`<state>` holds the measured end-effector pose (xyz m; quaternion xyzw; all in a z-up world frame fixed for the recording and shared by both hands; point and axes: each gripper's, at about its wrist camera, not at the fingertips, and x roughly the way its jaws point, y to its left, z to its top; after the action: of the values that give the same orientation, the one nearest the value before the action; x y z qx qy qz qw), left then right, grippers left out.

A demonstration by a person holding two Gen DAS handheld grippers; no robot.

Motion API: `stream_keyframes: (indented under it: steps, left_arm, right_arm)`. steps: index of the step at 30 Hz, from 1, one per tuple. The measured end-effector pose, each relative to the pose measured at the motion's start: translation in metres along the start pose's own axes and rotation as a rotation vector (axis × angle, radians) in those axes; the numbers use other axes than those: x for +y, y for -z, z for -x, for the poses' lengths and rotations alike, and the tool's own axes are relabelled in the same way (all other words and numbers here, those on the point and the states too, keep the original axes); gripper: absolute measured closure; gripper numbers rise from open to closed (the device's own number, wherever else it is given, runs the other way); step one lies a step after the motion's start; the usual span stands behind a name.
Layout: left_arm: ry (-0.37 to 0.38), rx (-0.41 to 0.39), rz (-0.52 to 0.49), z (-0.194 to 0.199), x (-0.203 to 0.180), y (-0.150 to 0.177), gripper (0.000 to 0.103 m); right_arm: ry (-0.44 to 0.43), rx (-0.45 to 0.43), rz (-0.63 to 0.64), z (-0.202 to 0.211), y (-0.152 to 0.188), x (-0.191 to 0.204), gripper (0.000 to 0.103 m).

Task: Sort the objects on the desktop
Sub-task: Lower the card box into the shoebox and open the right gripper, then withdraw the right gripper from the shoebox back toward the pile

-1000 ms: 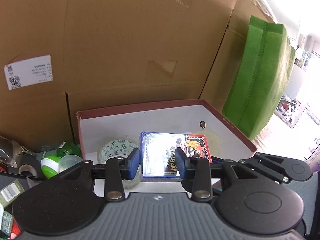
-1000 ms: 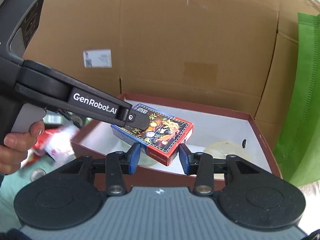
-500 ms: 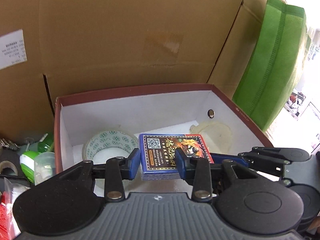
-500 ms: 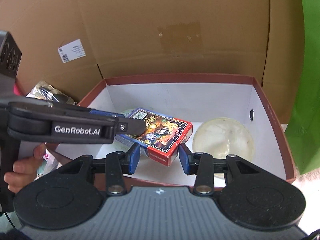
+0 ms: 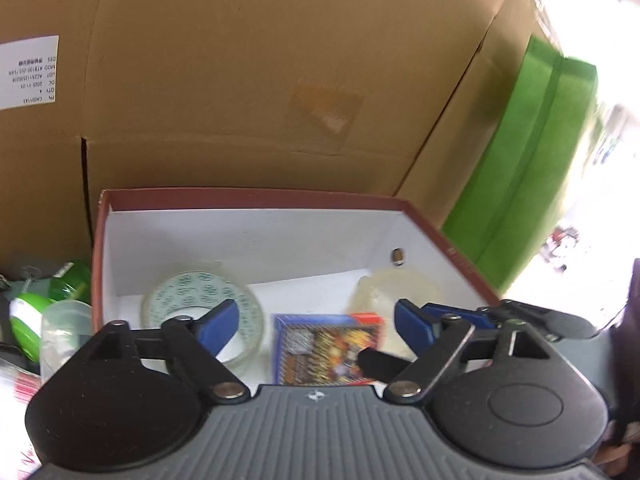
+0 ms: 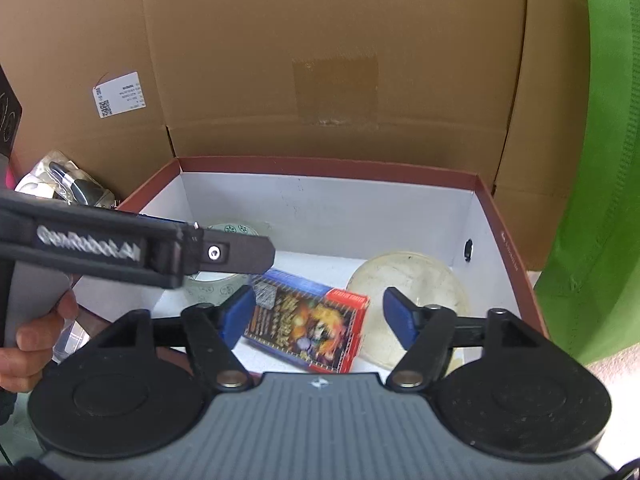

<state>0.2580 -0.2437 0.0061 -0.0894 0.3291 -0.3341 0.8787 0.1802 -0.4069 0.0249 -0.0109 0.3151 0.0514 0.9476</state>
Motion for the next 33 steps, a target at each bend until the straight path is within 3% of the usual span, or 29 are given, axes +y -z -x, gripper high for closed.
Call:
stream_keyframes:
  steps: [2, 5, 17, 25, 33]
  left_arm:
    - [0.032, -0.015, -0.005, 0.006, -0.001, 0.001, 0.005]
    - [0.037, -0.035, -0.03, 0.014, -0.007, 0.004, 0.003]
    - [-0.054, -0.084, -0.106, 0.036, -0.02, 0.016, 0.003]
    - [-0.084, -0.121, -0.146, 0.063, -0.027, 0.028, 0.003]
    - [-0.175, -0.17, -0.216, 0.085, -0.037, 0.046, 0.003]
  right_arm:
    - [0.028, -0.017, 0.026, 0.005, 0.0, 0.004, 0.021]
    - [0.071, -0.054, 0.076, 0.013, 0.001, 0.013, 0.016]
    - [0.164, -0.099, 0.097, 0.036, 0.009, 0.035, 0.016]
    - [0.198, -0.121, 0.04, 0.056, 0.019, 0.046, 0.016]
    - [0.225, -0.164, -0.006, 0.077, 0.035, 0.06, 0.016]
